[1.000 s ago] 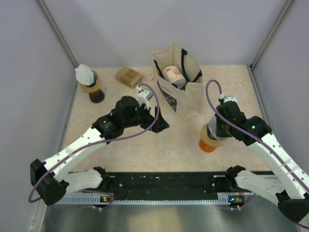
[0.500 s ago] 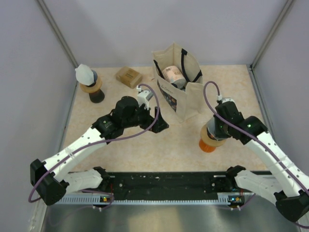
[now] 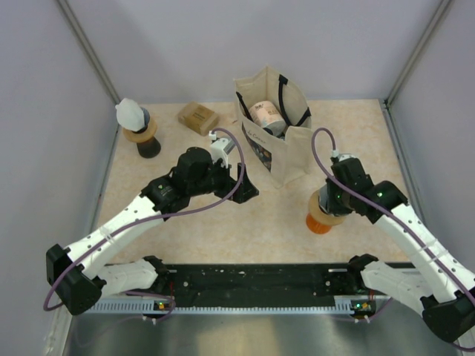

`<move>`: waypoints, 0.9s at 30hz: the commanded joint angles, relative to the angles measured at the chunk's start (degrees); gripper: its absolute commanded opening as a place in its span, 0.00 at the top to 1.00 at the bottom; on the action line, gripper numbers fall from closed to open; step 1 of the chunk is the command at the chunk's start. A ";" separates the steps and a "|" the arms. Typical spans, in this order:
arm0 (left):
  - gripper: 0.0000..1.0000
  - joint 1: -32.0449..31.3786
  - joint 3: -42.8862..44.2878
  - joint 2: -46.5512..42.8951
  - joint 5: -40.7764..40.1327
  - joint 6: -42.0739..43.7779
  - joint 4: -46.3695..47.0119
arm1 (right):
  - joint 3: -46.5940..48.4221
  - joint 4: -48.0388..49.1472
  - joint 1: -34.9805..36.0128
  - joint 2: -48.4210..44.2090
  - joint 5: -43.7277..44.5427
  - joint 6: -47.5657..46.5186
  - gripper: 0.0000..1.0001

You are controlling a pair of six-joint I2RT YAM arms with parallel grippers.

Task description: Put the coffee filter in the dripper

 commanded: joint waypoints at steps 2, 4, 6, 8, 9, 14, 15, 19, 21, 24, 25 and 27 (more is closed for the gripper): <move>0.01 0.25 2.38 0.13 -0.33 0.48 0.93 | -0.75 2.38 -1.05 -1.09 -1.44 -0.68 0.79; 0.01 0.25 2.38 0.13 -0.42 0.48 0.93 | -0.67 2.47 -1.22 -1.18 -1.45 -0.94 0.79; 0.01 0.25 2.30 0.31 -0.42 0.39 0.93 | -0.58 2.47 -1.22 -1.27 -1.53 -0.94 0.79; 0.01 0.16 2.30 0.13 -0.42 0.39 0.93 | -0.31 2.47 -1.22 -1.44 -1.27 -1.12 0.79; 0.01 0.25 2.30 0.22 -0.33 0.39 0.93 | 0.12 2.38 -1.31 -1.53 -1.10 -1.03 0.79; 0.01 0.25 2.21 -0.04 -0.16 0.48 1.02 | 3.37 1.68 -1.22 -2.15 -0.30 -1.47 0.76; 0.01 0.25 2.21 -0.05 -0.24 0.39 1.02 | 3.81 1.24 -1.22 -2.15 -0.04 -1.56 0.75; 0.01 0.25 2.21 0.22 -0.51 0.39 1.02 | 4.61 0.89 -1.31 -2.23 1.01 -1.21 0.74; 0.01 0.25 2.21 0.39 -0.16 0.39 1.28 | 4.87 0.89 -1.22 -2.41 0.84 -1.38 0.72; 0.01 0.25 2.47 0.39 0.02 0.48 1.37 | 5.22 0.80 -1.22 -2.67 0.58 -1.47 0.70; 0.01 0.25 2.47 0.48 0.11 0.39 1.37 | 5.48 0.71 -1.40 -2.67 0.66 -1.56 0.70; 0.01 0.25 2.47 0.48 0.19 0.39 1.46 | 6.10 0.45 -1.22 -2.76 1.01 -1.56 0.70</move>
